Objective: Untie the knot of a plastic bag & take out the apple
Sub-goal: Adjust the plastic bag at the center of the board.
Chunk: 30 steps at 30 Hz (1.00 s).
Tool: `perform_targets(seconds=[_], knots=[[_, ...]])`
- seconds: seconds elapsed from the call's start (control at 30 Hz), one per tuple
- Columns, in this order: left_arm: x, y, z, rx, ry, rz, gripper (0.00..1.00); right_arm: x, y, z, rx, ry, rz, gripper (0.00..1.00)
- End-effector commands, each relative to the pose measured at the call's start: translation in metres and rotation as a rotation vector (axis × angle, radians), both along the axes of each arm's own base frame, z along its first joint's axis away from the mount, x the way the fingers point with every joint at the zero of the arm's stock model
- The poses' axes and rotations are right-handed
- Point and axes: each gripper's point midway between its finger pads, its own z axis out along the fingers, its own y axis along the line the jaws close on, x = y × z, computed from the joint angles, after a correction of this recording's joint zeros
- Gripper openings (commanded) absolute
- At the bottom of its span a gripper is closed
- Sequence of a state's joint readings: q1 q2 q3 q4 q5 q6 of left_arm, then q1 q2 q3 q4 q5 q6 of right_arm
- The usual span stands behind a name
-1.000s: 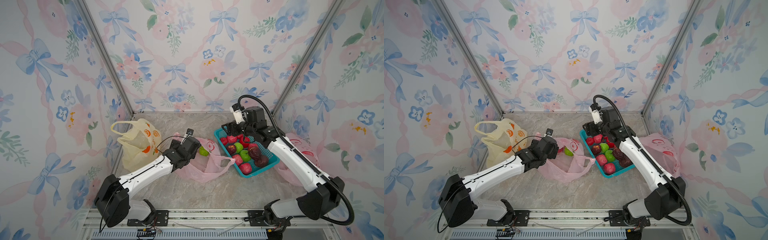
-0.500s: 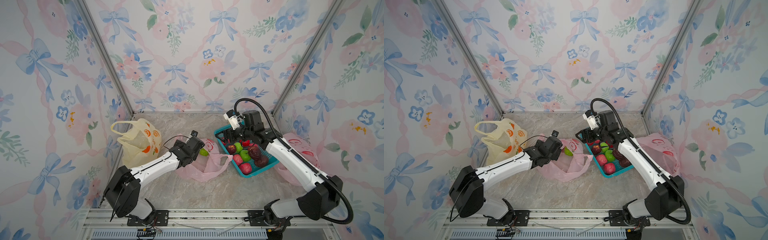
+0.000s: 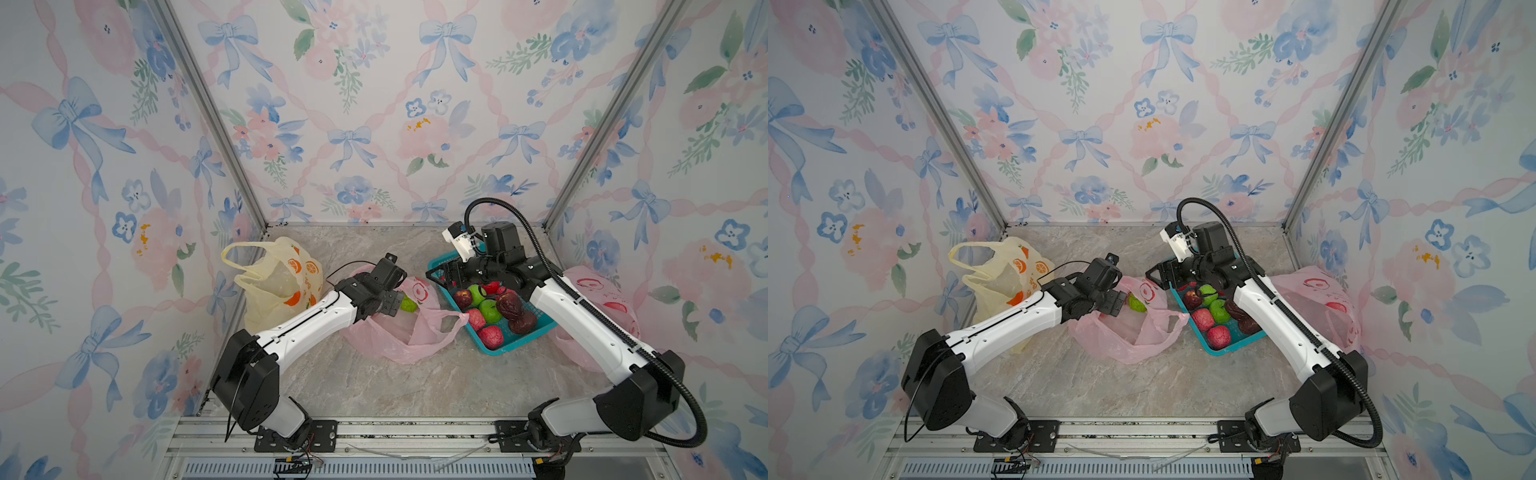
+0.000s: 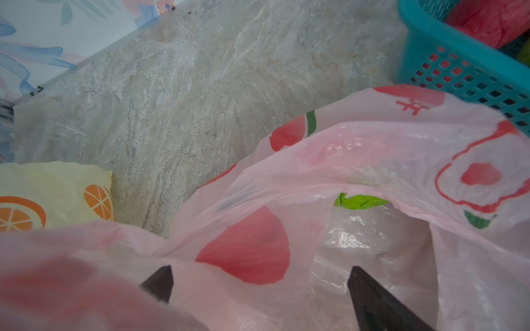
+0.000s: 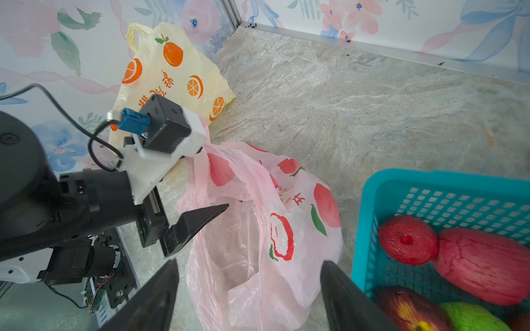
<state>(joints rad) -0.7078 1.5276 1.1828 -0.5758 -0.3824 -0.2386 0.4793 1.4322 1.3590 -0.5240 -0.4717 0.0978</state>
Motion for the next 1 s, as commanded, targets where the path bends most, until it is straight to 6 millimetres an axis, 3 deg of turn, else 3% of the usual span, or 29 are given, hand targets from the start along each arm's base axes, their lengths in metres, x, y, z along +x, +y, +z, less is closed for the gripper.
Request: perform_targets(seconds=[0.0,0.17,0.27,0.3,0.33,0.37,0.4,0.43,0.63,0.77,0.87,0.97], knots=[[-0.010,0.003,-0.022,0.058,0.077,-0.018,0.97,-0.011,0.003,0.016,0.021,-0.006,0.019,0.79],[-0.007,0.017,-0.030,0.156,0.062,0.021,0.95,-0.013,0.006,0.020,0.030,-0.013,0.026,0.79],[-0.001,0.029,-0.035,0.241,0.035,0.053,0.80,-0.019,0.012,0.022,0.026,-0.016,0.053,0.79],[0.002,0.034,-0.036,0.271,0.028,0.066,0.65,-0.022,0.014,0.024,0.024,-0.021,0.065,0.79],[0.004,0.038,-0.038,0.296,0.022,0.075,0.36,-0.028,0.017,0.026,0.026,-0.025,0.091,0.78],[0.005,0.041,-0.040,0.309,0.022,0.081,0.20,-0.033,0.020,0.029,0.034,-0.033,0.115,0.78],[0.006,0.042,-0.042,0.313,0.029,0.080,0.09,-0.041,0.025,0.032,0.046,-0.040,0.154,0.78],[0.007,0.042,-0.043,0.305,0.038,0.076,0.06,-0.051,0.030,0.036,0.063,-0.055,0.196,0.77],[0.005,0.035,-0.034,0.143,0.071,0.039,0.00,-0.104,0.056,0.038,0.142,-0.064,0.427,0.65],[-0.001,0.034,-0.036,0.008,0.121,0.000,0.00,-0.142,0.083,0.014,0.190,0.017,0.587,0.52],[-0.007,0.031,-0.040,-0.053,0.146,-0.029,0.00,-0.158,0.111,-0.009,0.209,0.079,0.645,0.50],[-0.013,0.028,-0.043,-0.100,0.164,-0.060,0.00,-0.145,0.127,-0.048,0.119,0.087,0.541,0.48]])
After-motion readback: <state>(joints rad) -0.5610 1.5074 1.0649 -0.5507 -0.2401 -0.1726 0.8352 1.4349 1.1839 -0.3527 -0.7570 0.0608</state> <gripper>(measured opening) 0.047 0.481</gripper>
